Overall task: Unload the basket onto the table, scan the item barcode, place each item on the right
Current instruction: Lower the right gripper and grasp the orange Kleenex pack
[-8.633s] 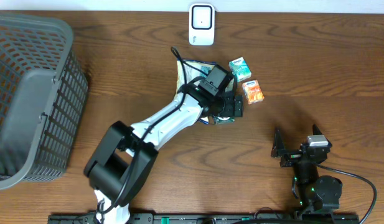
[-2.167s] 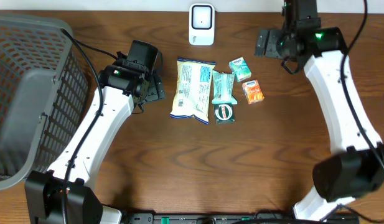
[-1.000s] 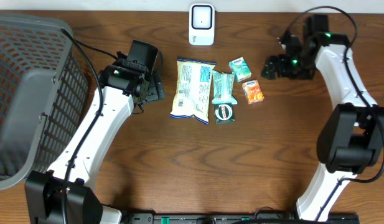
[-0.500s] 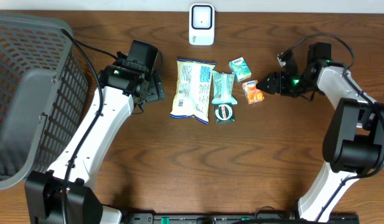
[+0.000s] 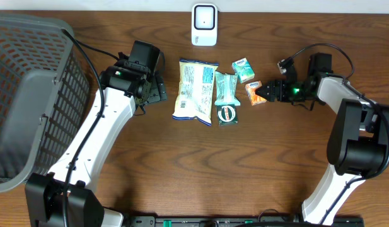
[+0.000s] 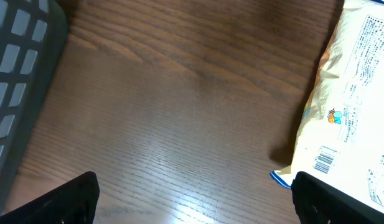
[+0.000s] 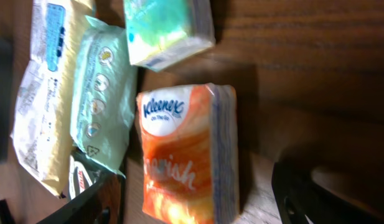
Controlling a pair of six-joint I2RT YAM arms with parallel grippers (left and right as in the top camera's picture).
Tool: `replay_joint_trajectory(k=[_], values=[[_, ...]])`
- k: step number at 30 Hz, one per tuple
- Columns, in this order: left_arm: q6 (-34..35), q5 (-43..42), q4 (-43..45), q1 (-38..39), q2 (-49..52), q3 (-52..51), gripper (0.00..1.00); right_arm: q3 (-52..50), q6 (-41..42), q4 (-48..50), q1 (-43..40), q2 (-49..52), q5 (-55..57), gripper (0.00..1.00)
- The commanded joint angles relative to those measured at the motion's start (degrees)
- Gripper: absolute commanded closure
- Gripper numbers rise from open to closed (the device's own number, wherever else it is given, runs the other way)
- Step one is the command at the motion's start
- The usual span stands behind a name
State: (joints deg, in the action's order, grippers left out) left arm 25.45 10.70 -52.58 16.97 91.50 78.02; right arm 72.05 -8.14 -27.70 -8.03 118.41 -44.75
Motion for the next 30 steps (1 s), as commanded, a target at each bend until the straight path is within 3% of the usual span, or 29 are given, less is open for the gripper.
replay_joint_trajectory(k=[1, 10, 19, 23, 28, 30], values=[[-0.3, 0.9, -0.3, -0.1, -0.5, 0.3, 0.02, -3.0, 0.9, 1.5, 0.1, 0.1, 0.2, 0.24], [-0.3, 0.9, -0.3, -0.1, -0.5, 0.3, 0.02, -6.5, 3.0, 4.8, 0.6, 0.1, 0.2, 0.32], [-0.3, 0.9, -0.3, -0.1, -0.5, 0.3, 0.02, -11.1, 3.0, 9.1, 1.1, 0.1, 0.3, 0.29], [-0.3, 0.9, -0.3, -0.1, -0.5, 0.3, 0.03, -12.0, 4.6, 10.6, 1.2, 0.1, 0.3, 0.42], [-0.3, 0.9, -0.3, -0.1, -0.5, 0.3, 0.02, -12.0, 6.8, 11.5, 1.2, 0.1, 0.2, 0.71], [-0.3, 0.9, -0.3, -0.1, -0.5, 0.3, 0.02, -12.0, 8.0, 11.5, 1.2, 0.1, 0.2, 0.87]])
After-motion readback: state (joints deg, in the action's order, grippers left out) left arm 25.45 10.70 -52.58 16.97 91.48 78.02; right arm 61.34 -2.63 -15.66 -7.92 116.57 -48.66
